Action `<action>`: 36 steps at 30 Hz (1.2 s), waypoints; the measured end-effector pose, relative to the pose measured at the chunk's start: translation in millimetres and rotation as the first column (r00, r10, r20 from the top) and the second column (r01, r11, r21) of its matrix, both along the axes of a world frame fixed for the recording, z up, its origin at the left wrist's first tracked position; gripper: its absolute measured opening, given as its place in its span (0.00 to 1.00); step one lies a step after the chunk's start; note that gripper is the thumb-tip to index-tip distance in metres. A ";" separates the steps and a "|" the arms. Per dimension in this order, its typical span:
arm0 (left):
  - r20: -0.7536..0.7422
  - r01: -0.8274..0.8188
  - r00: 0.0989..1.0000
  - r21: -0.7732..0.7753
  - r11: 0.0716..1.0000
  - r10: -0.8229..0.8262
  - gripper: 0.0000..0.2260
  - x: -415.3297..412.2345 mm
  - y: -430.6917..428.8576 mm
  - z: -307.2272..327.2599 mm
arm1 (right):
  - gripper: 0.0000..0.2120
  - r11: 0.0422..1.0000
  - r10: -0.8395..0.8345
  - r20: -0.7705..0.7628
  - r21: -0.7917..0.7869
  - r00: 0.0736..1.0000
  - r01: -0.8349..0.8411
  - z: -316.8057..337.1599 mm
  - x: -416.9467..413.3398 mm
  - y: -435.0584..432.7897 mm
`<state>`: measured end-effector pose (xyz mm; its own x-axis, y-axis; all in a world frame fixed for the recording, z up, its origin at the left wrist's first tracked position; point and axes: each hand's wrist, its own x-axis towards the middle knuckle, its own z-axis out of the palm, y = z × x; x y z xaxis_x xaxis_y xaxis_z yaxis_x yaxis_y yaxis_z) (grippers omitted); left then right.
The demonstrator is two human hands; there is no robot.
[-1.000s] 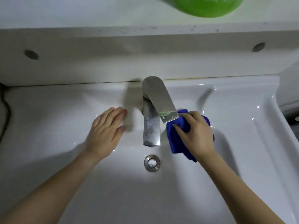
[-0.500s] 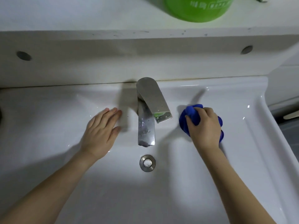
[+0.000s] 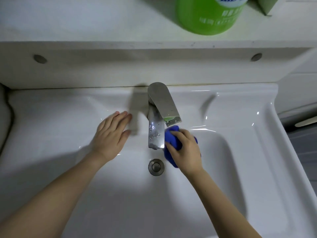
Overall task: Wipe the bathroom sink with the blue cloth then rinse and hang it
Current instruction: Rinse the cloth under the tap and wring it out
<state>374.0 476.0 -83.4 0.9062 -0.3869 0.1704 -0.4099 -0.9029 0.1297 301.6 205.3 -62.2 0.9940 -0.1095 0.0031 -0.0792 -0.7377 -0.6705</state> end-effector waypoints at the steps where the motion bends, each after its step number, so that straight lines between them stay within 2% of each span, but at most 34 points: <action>1: -0.035 0.000 0.999 0.003 1.000 0.000 0.22 -1.2 -1.1 5.1 | 0.14 1.000 -0.004 -0.113 0.005 0.994 0.004 -2.6 -11.7 -0.8; 3: -0.098 0.000 0.995 0.022 1.000 0.002 0.24 -3.7 -2.0 16.8 | 0.10 0.996 -0.034 -0.341 0.062 0.939 0.058 -5.0 -40.5 -1.4; 4: -0.138 0.004 0.990 0.043 0.999 0.001 0.25 -4.2 -2.3 23.3 | 0.06 0.983 -0.071 -0.406 0.128 0.911 0.133 -4.3 -55.9 -3.4; 7: -0.306 0.022 0.952 0.060 0.998 -0.003 0.25 0.9 -4.9 50.6 | 0.05 0.860 -0.174 -0.450 0.364 0.876 0.357 13.7 -91.1 -14.2; 10: -0.484 -0.143 0.873 -0.135 0.980 0.061 0.20 -2.0 -15.2 88.5 | 0.03 0.716 -0.243 -0.444 0.518 0.862 0.468 50.2 -111.4 -21.2; 12: -0.515 -0.337 0.847 -0.324 0.884 0.134 0.15 -18.5 -22.5 118.6 | 0.03 0.647 -0.280 -0.421 0.581 0.863 0.493 77.3 -121.4 -23.5; 14: -0.557 -0.472 0.819 -0.518 0.713 0.137 0.08 -41.2 -30.9 145.5 | 0.04 0.603 -0.307 -0.392 0.624 0.867 0.496 101.9 -128.1 -25.4; 17: -0.570 -0.512 0.820 -0.686 0.517 0.054 0.06 -70.5 -48.9 173.5 | 0.03 0.573 -0.323 -0.341 0.672 0.883 0.469 129.0 -135.1 -27.0; 19: -0.598 -0.546 0.802 -0.737 0.397 -0.007 0.06 -78.9 -65.0 182.9 | 0.04 0.582 -0.310 -0.321 0.681 0.895 0.445 139.0 -137.5 -25.6; 23: -0.712 -0.678 0.700 -0.687 0.261 -0.056 0.02 -72.9 -101.4 186.9 | 0.07 0.601 -0.295 -0.290 0.685 0.910 0.413 139.5 -141.3 -19.1; 26: -0.767 -0.752 0.630 -0.642 0.151 -0.125 0.08 -60.5 -121.8 184.5 | 0.11 0.620 -0.284 -0.284 0.675 0.916 0.401 132.6 -140.9 -17.0; 29: -0.768 -0.773 0.613 -0.631 0.063 -0.185 0.09 -52.4 -134.9 187.7 | 0.07 0.616 -0.250 -0.277 0.694 0.928 0.373 126.0 -137.4 -17.7; 36: -0.816 -0.818 0.568 -0.574 0.041 -0.106 0.06 -32.7 -140.3 203.3 | 0.06 0.632 -0.189 -0.279 0.699 0.941 0.334 120.4 -122.7 -16.2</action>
